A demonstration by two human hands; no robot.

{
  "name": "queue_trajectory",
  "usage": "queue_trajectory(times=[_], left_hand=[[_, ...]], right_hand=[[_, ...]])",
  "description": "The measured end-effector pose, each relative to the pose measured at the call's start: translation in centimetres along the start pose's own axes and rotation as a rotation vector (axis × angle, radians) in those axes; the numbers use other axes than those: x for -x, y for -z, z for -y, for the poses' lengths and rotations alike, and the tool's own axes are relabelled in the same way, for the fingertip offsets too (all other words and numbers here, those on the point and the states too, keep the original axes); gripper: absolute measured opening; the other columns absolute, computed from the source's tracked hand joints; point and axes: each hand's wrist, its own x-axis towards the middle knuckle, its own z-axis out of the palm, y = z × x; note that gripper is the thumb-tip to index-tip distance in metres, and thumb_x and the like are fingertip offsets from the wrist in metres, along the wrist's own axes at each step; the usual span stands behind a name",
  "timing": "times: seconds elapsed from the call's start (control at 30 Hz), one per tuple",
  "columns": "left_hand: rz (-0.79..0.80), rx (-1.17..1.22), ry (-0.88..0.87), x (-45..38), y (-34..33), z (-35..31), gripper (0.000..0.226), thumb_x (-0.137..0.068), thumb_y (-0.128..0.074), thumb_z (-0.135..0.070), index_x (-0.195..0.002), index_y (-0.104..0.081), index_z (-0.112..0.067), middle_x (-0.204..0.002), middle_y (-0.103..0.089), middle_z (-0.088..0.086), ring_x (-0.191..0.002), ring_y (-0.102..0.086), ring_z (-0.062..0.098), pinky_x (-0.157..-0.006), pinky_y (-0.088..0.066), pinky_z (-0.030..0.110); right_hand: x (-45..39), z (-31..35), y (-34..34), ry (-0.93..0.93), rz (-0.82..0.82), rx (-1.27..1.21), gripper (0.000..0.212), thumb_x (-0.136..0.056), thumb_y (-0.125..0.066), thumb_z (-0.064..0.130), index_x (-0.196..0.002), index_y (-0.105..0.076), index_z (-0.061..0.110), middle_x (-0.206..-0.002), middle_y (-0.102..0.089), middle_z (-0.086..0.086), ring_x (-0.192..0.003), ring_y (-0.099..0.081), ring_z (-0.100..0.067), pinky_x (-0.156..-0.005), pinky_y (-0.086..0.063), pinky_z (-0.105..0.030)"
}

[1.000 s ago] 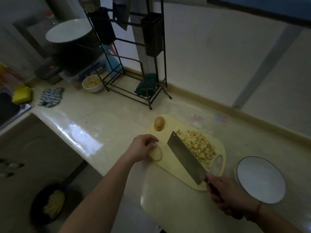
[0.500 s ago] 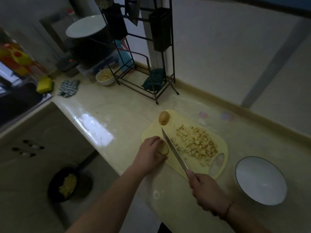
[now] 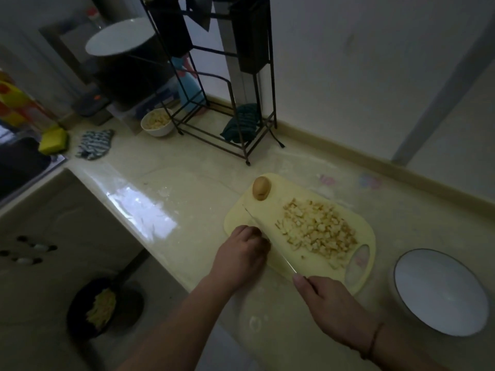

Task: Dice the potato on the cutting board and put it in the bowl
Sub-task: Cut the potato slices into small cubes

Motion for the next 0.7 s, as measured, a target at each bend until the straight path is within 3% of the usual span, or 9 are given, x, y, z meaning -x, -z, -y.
queue_trajectory(times=[0.27,0.7], left_hand=[[-0.08,-0.039,-0.072,0.5,-0.4,0.7,0.026,-0.087,-0.059,-0.03,-0.102,-0.075,-0.015,-0.106,-0.068,0.005,-0.099,-0.059,0.026,-0.075,-0.055,0.033],[-0.057,0.067,0.026,-0.1,-0.4,0.9,0.033,-0.08,-0.062,-0.035,-0.103,-0.076,-0.017,-0.107,-0.068,0.002,-0.104,-0.056,0.021,-0.079,-0.055,0.031]], right_hand=[[-0.4,0.1,-0.8,0.044,-0.029,-0.016,0.055,-0.094,-0.037,0.057,-0.057,-0.045,0.015,-0.052,-0.048,0.002,-0.053,-0.048,-0.004,-0.055,-0.035,-0.017],[-0.4,0.0,0.3,-0.011,0.043,-0.005,0.058,-0.092,-0.034,0.059,-0.058,-0.049,0.014,-0.055,-0.055,-0.003,-0.059,-0.054,-0.009,-0.06,-0.039,-0.023]])
